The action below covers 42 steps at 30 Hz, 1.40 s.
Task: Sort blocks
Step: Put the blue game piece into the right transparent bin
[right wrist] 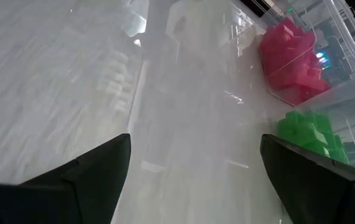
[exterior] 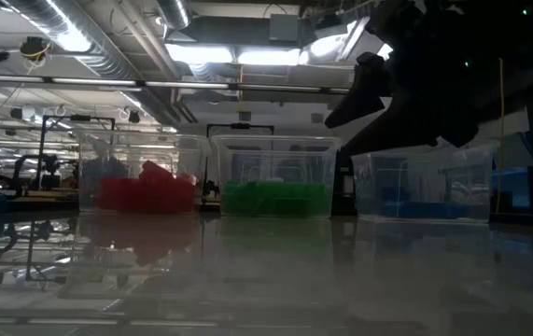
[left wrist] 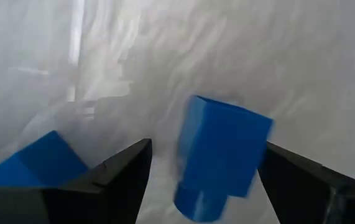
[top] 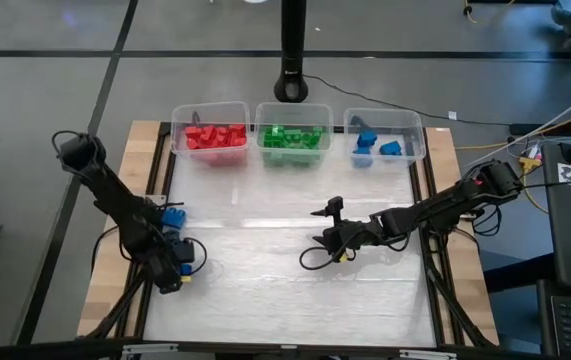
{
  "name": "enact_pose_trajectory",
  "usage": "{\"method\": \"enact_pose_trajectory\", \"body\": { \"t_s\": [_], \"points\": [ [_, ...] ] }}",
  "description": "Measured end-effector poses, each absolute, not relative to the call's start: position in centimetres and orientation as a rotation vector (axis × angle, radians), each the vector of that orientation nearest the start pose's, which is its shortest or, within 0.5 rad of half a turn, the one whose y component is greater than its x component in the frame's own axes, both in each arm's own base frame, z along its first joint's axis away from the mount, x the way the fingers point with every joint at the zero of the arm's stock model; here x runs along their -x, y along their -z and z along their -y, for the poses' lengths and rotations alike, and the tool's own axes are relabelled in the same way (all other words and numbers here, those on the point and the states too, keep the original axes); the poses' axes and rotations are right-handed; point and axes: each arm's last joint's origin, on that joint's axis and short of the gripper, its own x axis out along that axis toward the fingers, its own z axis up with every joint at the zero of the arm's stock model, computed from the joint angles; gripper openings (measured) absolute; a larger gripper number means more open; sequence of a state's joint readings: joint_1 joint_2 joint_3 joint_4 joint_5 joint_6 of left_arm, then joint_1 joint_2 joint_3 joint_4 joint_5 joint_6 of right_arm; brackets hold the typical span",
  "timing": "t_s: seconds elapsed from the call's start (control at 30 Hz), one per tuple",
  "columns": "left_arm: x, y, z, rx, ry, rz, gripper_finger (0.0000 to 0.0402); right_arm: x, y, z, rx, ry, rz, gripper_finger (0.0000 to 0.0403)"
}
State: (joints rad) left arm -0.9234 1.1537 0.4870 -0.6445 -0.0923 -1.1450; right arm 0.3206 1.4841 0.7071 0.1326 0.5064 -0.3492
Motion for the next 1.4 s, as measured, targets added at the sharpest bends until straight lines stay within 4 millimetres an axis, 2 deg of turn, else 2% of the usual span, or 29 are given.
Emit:
{"method": "enact_pose_trajectory", "body": {
  "t_s": [0.2, 0.3, 0.5, 0.6, 0.8, 0.93, 1.17, 1.4],
  "points": [
    [-10.5, -13.8, 13.4, 0.256, -0.068, -1.379, 0.0257, -27.8, -18.2, -7.8, 0.598, 0.075, -0.621, 0.0356],
    [-10.5, -13.7, 13.4, 0.271, -0.093, -1.379, 0.0221, -27.8, -18.2, -7.8, 0.598, 0.075, -0.621, 0.0356],
    [-11.0, -13.8, 13.0, 0.319, -0.137, -1.38, 0.0122, -27.8, -18.2, -7.8, 0.598, 0.074, -0.621, 0.0356],
    [-11.8, -14.4, 13.0, 0.321, -0.124, -1.365, 0.012, -27.8, -18.2, -7.8, 0.596, 0.076, -0.616, 0.0356],
    [-15.0, -17.1, 13.3, 0.254, -0.083, -1.052, 0.012, -28.5, -19.0, -8.0, 0.665, 0.079, -0.512, 0.0356],
    [-17.8, -19.6, 12.9, 0.229, -0.074, -0.743, 0.0121, -29.6, -19.6, -8.3, 0.776, 0.079, -0.383, 0.0356],
    [-22.0, -23.2, 10.6, 0.203, -0.078, -0.327, 0.0125, -31.3, -20.1, -9.0, 0.996, 0.108, -0.15, 0.0356],
    [-23.8, -25.3, 8.0, 0.273, -0.07, -0.12, 0.0128, -33.8, -21.8, -9.8, 1.183, 0.175, -0.061, 0.0356]
  ]
}}
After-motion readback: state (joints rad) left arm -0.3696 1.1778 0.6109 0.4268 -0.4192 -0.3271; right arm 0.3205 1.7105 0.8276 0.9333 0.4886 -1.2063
